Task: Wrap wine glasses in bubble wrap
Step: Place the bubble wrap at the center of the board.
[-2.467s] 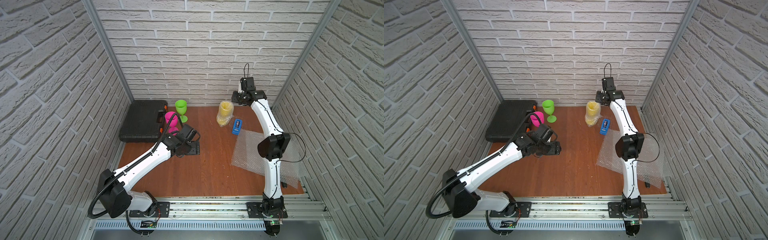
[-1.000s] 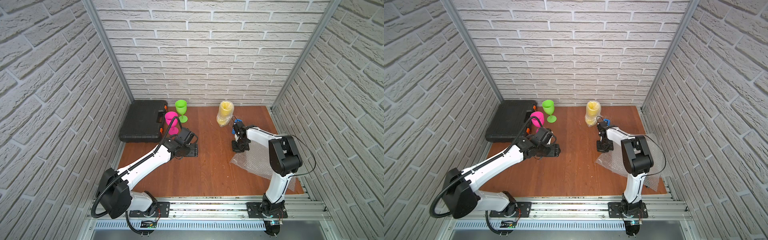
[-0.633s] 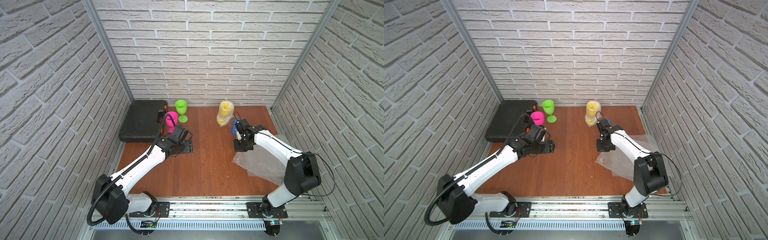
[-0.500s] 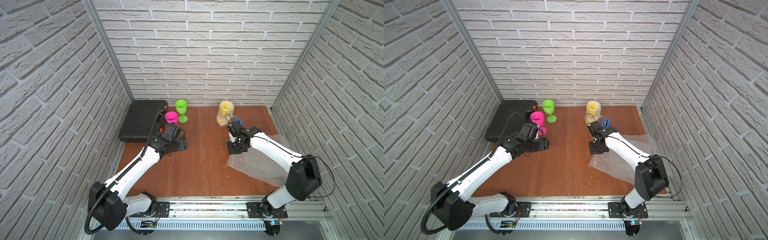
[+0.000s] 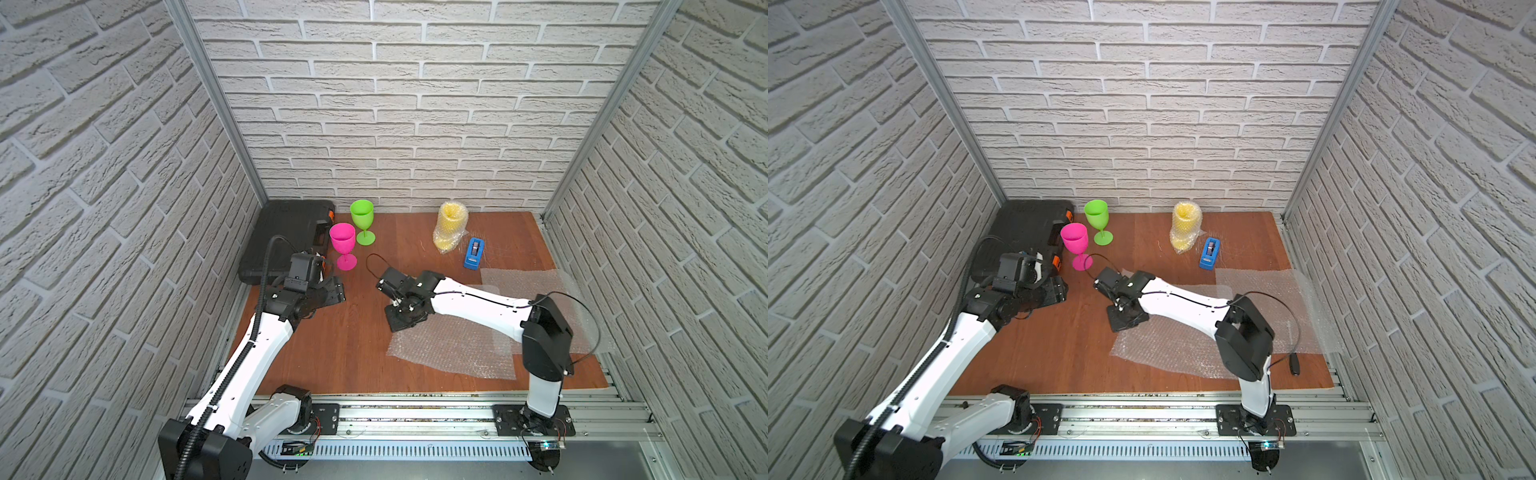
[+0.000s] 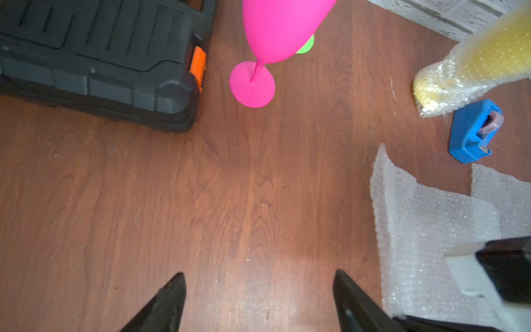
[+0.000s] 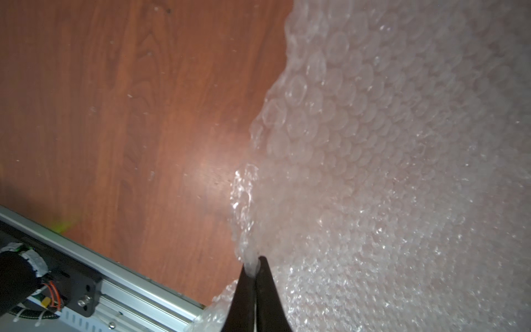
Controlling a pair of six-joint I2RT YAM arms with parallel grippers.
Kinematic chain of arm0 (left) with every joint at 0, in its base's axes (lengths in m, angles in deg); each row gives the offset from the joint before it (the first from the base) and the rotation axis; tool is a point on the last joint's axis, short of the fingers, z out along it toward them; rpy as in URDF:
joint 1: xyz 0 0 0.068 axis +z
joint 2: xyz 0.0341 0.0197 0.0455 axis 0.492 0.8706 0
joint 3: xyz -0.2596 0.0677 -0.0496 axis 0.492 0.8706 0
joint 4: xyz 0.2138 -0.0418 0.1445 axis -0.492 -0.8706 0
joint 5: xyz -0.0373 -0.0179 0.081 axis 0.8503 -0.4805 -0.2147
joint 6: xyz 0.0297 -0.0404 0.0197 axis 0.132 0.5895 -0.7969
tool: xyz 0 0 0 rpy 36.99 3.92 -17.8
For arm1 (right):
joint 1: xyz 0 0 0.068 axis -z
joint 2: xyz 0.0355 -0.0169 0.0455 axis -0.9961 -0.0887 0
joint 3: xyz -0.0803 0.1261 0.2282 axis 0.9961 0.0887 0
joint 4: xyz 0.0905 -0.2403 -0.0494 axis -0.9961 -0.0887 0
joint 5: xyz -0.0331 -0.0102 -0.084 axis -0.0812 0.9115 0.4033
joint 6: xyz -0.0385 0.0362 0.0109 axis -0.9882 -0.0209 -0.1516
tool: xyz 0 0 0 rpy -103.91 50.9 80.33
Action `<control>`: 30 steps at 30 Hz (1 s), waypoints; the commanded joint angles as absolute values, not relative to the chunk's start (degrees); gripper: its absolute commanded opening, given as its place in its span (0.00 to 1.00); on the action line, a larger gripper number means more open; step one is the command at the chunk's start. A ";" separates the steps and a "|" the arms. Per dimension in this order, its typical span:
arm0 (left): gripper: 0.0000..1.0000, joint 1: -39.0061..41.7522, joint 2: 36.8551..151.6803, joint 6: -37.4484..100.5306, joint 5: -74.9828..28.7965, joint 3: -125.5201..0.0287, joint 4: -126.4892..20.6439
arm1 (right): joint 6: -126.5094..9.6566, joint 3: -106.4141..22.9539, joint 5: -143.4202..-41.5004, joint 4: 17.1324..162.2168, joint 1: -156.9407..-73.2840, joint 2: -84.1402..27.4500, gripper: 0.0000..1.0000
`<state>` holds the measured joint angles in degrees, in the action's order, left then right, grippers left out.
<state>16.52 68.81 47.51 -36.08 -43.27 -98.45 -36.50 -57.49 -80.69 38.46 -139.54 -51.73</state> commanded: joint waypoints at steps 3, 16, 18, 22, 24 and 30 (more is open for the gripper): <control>0.79 21.15 66.15 48.24 -33.42 -40.56 -99.87 | -33.64 -62.47 -83.65 42.85 -142.04 -56.06 0.02; 0.75 18.52 73.83 49.01 -27.25 -39.43 -96.39 | -37.89 -57.24 -87.89 44.84 -137.83 -46.53 0.49; 0.75 16.18 75.70 49.75 -27.74 -39.83 -95.56 | -39.19 -54.80 -87.77 44.49 -136.29 -43.97 0.52; 0.72 10.33 79.95 52.70 -28.23 -40.61 -92.95 | -39.91 -46.62 -87.17 44.25 -130.22 -38.41 0.51; 0.71 7.27 82.14 54.34 -28.47 -40.55 -91.65 | -40.21 -41.15 -88.28 45.75 -125.99 -35.58 0.51; 0.70 -1.18 89.54 59.06 -27.84 -39.20 -86.45 | -45.24 -31.98 -88.27 45.38 -113.34 -30.61 0.53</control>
